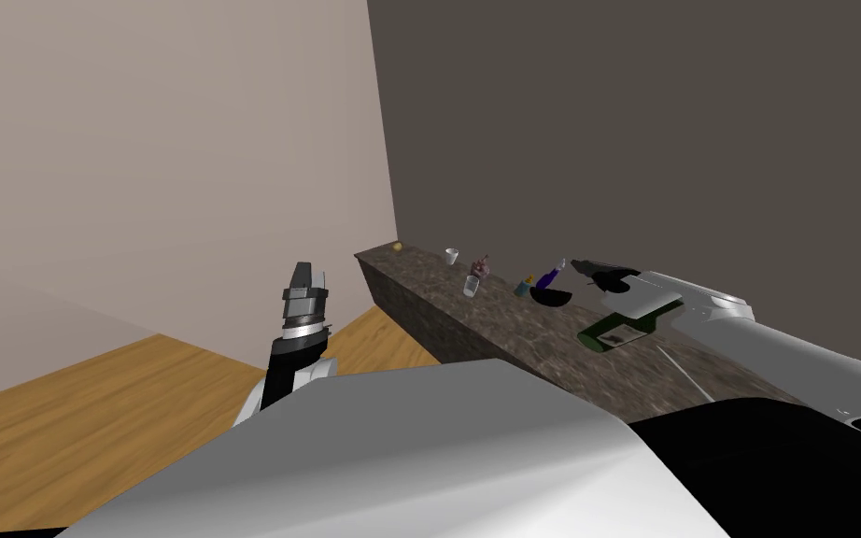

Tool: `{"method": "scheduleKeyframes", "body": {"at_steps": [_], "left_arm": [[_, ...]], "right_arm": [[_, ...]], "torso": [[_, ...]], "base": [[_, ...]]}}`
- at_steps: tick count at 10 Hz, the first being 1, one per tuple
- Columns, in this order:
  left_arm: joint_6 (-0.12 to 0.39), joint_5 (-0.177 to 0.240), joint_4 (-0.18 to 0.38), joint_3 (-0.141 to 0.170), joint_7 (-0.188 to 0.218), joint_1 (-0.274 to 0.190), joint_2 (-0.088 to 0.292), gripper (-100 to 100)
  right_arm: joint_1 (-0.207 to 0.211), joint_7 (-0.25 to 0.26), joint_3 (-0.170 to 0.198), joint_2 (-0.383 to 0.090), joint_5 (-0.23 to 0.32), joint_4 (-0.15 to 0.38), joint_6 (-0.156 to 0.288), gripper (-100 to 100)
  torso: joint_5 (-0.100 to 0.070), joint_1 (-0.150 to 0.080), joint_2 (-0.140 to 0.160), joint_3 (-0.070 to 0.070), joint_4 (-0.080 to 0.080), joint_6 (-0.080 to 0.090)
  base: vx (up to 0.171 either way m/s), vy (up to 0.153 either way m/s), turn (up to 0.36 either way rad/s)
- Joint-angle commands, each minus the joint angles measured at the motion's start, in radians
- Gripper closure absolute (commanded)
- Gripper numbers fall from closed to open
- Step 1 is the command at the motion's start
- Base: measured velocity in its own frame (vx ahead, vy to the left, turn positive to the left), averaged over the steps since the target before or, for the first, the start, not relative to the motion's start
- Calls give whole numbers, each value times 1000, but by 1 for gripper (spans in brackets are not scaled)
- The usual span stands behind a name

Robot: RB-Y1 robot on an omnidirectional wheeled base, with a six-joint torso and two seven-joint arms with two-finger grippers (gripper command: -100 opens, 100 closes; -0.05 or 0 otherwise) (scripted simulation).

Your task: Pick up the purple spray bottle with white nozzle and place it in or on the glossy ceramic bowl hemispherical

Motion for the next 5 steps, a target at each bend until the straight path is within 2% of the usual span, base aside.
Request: {"method": "scheduleKeyframes", "body": {"at_steps": [1,5], "left_arm": [[0,0,0,0,0,0,0,0],[0,0,0,0,0,0,0,0]], "right_arm": [[0,0,0,0,0,0,0,0],[0,0,0,0,0,0,0,0]], "torso": [[0,0,0,0,0,0],[0,0,0,0,0,0]], "base": [[0,0,0],[0,0,0]]}}
